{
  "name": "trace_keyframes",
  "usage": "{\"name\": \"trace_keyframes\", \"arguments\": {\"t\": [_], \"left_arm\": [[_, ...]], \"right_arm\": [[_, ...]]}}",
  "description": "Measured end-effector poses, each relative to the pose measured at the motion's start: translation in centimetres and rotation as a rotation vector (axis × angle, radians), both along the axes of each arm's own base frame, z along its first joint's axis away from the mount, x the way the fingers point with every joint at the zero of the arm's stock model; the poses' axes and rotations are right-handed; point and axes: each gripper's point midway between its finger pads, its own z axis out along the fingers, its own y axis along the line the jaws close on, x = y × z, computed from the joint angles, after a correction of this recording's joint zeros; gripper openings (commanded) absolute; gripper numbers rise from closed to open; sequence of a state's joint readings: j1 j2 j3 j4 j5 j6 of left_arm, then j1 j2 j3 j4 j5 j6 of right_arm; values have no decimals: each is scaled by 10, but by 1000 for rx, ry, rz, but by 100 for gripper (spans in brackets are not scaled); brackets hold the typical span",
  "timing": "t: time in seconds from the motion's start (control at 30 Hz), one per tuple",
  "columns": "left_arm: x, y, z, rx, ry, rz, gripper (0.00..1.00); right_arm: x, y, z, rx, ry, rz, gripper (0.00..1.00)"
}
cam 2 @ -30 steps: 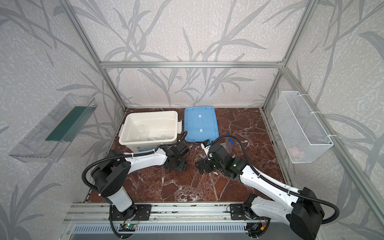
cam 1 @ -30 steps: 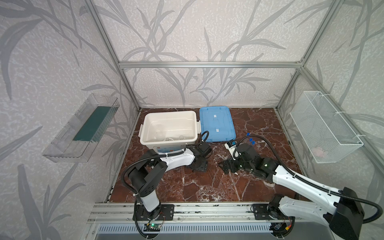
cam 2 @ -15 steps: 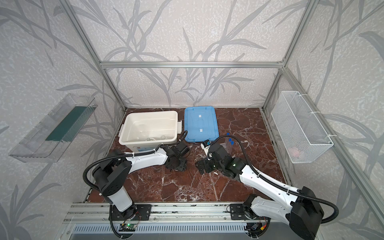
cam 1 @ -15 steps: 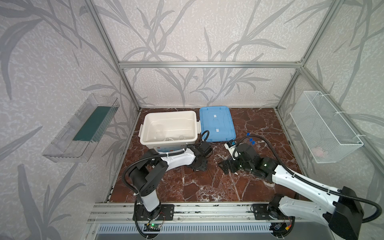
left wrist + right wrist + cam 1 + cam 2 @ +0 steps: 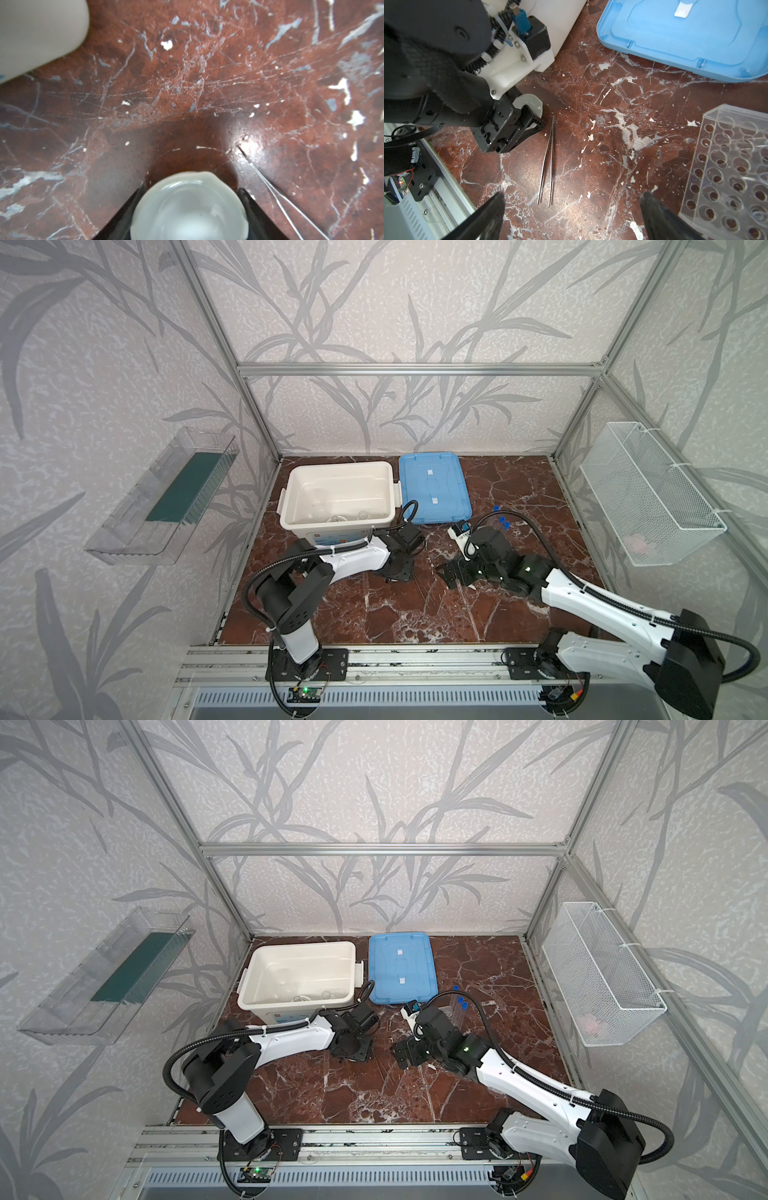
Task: Organize the chemistry lab equipment
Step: 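Lift the white dish with the left gripper over the white tub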
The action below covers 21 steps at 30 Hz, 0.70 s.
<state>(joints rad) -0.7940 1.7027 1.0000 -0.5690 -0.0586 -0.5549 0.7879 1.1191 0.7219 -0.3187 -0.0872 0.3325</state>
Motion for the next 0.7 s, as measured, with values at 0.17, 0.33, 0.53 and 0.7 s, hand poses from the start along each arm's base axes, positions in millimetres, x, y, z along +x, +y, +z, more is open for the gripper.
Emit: {"name": "trace_keyframes", "arguments": {"t": [0.17,0.33,0.53,0.7], "left_arm": [[0,-2,15,-28,-27,2,60],[-6,3,34,-36,-42,-2,55],[-11,-5,81,-95,-97,-22,56],[-4,-10,143,-167,-187,-25,54]], "right_arm": [[0,0,1,1,-2,0,100],[0,0,4,6,-9,2,99],[-2,-2,32,60,-92,20,99],[-1,-7,74,126,-226,23,100]]}}
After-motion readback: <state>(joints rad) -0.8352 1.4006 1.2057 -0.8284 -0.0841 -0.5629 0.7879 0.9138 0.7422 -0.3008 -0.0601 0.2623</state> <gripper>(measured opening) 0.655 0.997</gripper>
